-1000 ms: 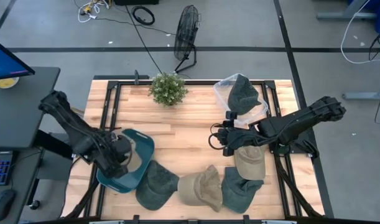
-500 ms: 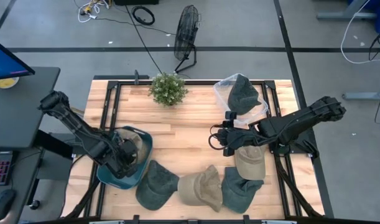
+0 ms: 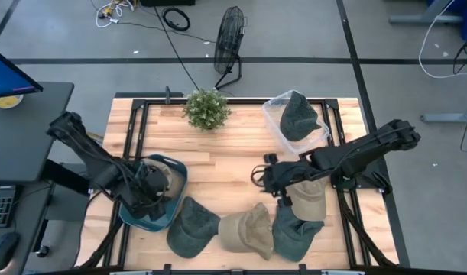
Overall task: Pick & Place hat
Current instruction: Put the left brown cap into the blue bin
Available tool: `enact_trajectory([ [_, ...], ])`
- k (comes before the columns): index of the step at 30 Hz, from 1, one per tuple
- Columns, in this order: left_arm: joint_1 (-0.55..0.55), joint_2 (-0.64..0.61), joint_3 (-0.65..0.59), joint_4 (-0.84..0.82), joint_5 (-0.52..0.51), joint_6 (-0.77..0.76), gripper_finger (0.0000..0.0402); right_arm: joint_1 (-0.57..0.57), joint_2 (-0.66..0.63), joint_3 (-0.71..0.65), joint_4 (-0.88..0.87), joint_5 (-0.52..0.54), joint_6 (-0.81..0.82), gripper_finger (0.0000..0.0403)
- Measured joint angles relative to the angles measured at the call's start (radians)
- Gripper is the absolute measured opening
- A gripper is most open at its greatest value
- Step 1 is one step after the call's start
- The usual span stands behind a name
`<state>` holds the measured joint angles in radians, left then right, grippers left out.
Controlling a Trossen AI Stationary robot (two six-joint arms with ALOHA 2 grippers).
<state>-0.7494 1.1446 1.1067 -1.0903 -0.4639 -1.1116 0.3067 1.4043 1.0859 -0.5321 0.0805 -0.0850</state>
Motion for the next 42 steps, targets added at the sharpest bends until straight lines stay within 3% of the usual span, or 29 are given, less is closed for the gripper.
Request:
enact_trajectory([
  [5, 0.006, 0.008, 0.015, 0.062, -0.113, 0.145, 0.0171, 0.031, 0.115, 0.000, 0.041, -0.107, -0.005, 0.0201],
  [12, 0.050, 0.075, 0.015, 0.097, -0.137, 0.272, 0.0172, 0.059, 0.277, 0.000, 0.130, -0.117, -0.066, 0.0247],
  [21, 0.117, 0.150, 0.015, 0.104, -0.136, 0.297, 0.0172, 0.044, 0.385, 0.000, 0.195, -0.260, -0.083, 0.0242],
  [30, 0.147, 0.210, 0.015, 0.160, -0.136, 0.296, 0.0172, 0.040, 0.429, 0.000, 0.198, -0.247, -0.135, 0.0181],
  [37, 0.176, 0.240, 0.015, 0.305, -0.135, 0.297, 0.0172, 0.033, 0.385, 0.000, 0.163, -0.225, -0.164, 0.0025],
  [40, 0.198, 0.246, 0.015, 0.380, -0.135, 0.297, 0.0172, 0.023, 0.344, 0.000, 0.152, -0.124, -0.161, 0.0019],
  [42, 0.218, 0.250, 0.015, 0.437, -0.135, 0.311, 0.0172, 0.016, 0.313, 0.000, 0.157, 0.012, -0.151, 0.0031],
])
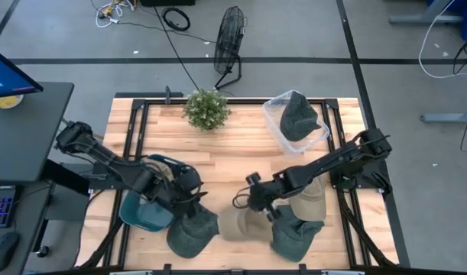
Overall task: Pick & Place hat
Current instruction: Put the left brown cap into the blue bin
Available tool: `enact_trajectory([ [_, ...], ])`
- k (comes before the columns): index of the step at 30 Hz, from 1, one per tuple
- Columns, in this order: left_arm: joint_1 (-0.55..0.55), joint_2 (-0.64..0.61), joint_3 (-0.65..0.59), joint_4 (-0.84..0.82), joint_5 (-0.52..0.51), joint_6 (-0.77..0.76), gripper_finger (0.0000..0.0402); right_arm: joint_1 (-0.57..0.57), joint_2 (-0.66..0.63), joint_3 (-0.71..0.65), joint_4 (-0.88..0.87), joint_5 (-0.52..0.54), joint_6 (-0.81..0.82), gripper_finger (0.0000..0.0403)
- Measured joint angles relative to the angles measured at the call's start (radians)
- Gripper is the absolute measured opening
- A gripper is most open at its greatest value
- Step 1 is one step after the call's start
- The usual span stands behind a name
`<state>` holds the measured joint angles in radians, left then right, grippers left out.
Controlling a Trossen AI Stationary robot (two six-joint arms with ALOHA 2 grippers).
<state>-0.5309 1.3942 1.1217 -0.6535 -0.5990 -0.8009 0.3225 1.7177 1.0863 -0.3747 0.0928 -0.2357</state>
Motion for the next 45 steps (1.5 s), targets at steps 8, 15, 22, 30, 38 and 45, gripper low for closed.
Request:
enact_trajectory([
  [8, 0.082, 0.000, 0.000, 0.145, 0.000, 0.369, 0.0172, -0.062, -0.103, 0.000, 0.041, 0.293, -0.008, 0.0010],
  [15, 0.178, 0.000, 0.000, 0.268, 0.047, 0.597, 0.0172, -0.127, -0.119, 0.000, 0.180, 0.292, -0.021, 0.0024],
  [22, 0.289, 0.000, 0.000, 0.237, 0.170, 0.598, 0.0172, -0.151, -0.118, 0.000, 0.208, 0.279, -0.197, 0.0008],
  [30, 0.400, 0.000, 0.000, 0.154, 0.288, 0.425, 0.0172, -0.108, -0.117, 0.000, 0.207, 0.404, -0.490, 0.0008],
  [38, 0.473, 0.000, 0.000, 0.154, 0.406, 0.321, 0.0172, -0.055, -0.117, 0.000, 0.216, 0.644, -0.702, 0.0007],
  [45, 0.513, 0.000, 0.000, 0.154, 0.432, 0.349, 0.0172, -0.031, -0.117, 0.000, 0.276, 0.660, -0.802, 0.0007],
])
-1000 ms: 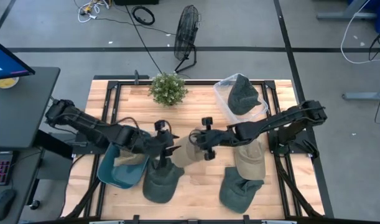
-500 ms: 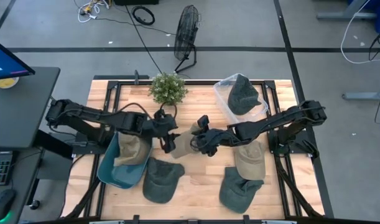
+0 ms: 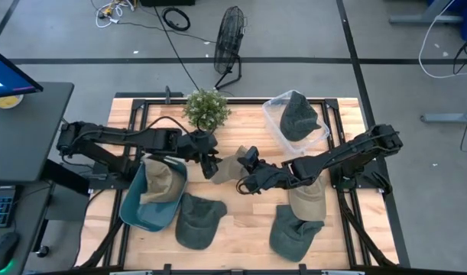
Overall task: Pick & Place hat
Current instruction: Put the left brown cap into the blue bin
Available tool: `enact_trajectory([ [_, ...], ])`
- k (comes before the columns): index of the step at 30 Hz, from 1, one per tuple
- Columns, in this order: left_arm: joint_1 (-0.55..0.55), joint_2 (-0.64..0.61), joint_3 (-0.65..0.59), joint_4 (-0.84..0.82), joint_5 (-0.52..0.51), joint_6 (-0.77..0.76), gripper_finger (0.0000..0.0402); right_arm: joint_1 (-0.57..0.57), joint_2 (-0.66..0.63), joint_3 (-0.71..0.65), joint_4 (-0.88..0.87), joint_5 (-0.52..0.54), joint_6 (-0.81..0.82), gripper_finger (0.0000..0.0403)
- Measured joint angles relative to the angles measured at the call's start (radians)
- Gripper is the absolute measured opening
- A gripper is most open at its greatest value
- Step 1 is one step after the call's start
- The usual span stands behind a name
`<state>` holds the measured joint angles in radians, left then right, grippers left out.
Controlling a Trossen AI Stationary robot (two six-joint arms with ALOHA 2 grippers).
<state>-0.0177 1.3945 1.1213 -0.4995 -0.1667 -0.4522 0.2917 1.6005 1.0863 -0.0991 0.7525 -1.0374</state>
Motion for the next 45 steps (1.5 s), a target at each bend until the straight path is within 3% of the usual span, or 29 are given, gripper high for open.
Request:
enact_trajectory([
  [5, 0.006, 0.000, 0.000, 0.000, 0.085, 0.000, 0.0172, 0.005, 0.000, 0.000, 0.083, 0.000, -0.059, 0.0007],
  [16, -0.056, 0.000, 0.000, 0.008, 0.122, 0.105, 0.0169, -0.020, 0.000, 0.000, 0.123, 0.000, -0.094, 0.0013],
  [19, -0.079, 0.000, 0.000, 0.013, 0.123, 0.108, 0.0149, -0.032, 0.000, 0.000, 0.123, -0.001, -0.080, 0.0023],
  [23, -0.093, 0.000, 0.000, 0.006, 0.123, 0.103, 0.0087, -0.040, 0.000, 0.000, 0.123, -0.009, -0.053, 0.0037],
  [28, -0.083, 0.000, 0.000, -0.005, 0.120, 0.050, 0.0014, -0.038, 0.000, 0.000, 0.122, -0.013, 0.068, 0.0058],
  [33, -0.076, 0.000, 0.000, -0.010, 0.121, -0.009, 0.0015, -0.038, 0.000, 0.002, 0.069, -0.004, 0.241, 0.0086],
  [40, -0.078, -0.018, 0.000, -0.013, 0.128, -0.101, 0.0012, -0.040, 0.000, 0.002, -0.111, 0.001, 0.420, 0.0155],
  [45, -0.094, -0.085, 0.030, -0.140, 0.129, -0.170, 0.0013, -0.040, 0.001, 0.000, -0.232, 0.001, 0.515, 0.0197],
])
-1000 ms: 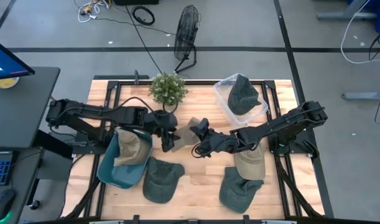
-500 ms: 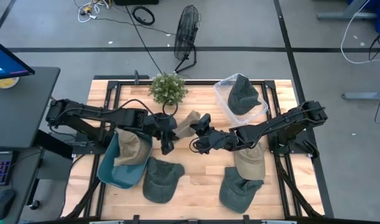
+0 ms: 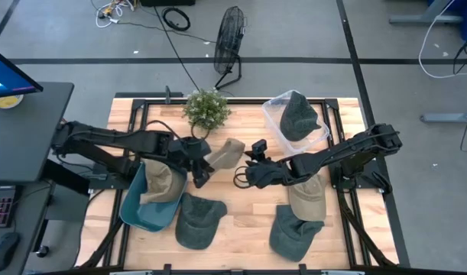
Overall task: Pick & Place hat
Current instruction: Put the left brown cap into the blue bin
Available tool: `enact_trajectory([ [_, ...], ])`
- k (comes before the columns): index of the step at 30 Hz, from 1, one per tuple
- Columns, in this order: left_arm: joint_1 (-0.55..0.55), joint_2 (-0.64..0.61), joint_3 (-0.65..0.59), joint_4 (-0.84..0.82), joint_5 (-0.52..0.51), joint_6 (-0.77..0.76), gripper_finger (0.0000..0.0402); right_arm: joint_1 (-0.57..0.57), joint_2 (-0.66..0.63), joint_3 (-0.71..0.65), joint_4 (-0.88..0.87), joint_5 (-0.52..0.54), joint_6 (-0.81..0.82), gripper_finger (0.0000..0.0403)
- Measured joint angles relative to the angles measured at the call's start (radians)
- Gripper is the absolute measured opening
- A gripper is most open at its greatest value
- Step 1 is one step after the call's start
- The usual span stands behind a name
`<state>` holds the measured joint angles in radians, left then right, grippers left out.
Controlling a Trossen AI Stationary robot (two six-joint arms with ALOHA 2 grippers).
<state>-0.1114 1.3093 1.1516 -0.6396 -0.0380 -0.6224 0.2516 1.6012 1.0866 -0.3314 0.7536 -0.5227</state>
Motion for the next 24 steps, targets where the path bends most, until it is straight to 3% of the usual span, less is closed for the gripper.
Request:
enact_trajectory([
  [6, -0.060, -0.057, 0.160, -0.349, -0.002, -0.127, 0.0014, 0.000, 0.000, -0.001, -0.083, -0.014, 0.117, 0.0211],
  [13, -0.211, -0.076, 0.277, -0.707, -0.005, -0.450, 0.0016, 0.000, 0.000, -0.001, -0.106, -0.029, 0.148, 0.0204],
  [19, -0.411, -0.090, 0.277, -0.714, -0.027, -0.520, 0.0014, -0.003, 0.000, -0.001, -0.105, -0.032, 0.145, 0.0203],
  [22, -0.499, -0.089, 0.277, -0.688, -0.214, -0.573, 0.0013, -0.007, 0.000, -0.001, -0.105, -0.036, 0.146, 0.0203],
  [24, -0.545, -0.090, 0.277, -0.695, -0.279, -0.636, 0.0016, -0.009, 0.000, -0.001, -0.104, -0.039, 0.145, 0.0203],
])
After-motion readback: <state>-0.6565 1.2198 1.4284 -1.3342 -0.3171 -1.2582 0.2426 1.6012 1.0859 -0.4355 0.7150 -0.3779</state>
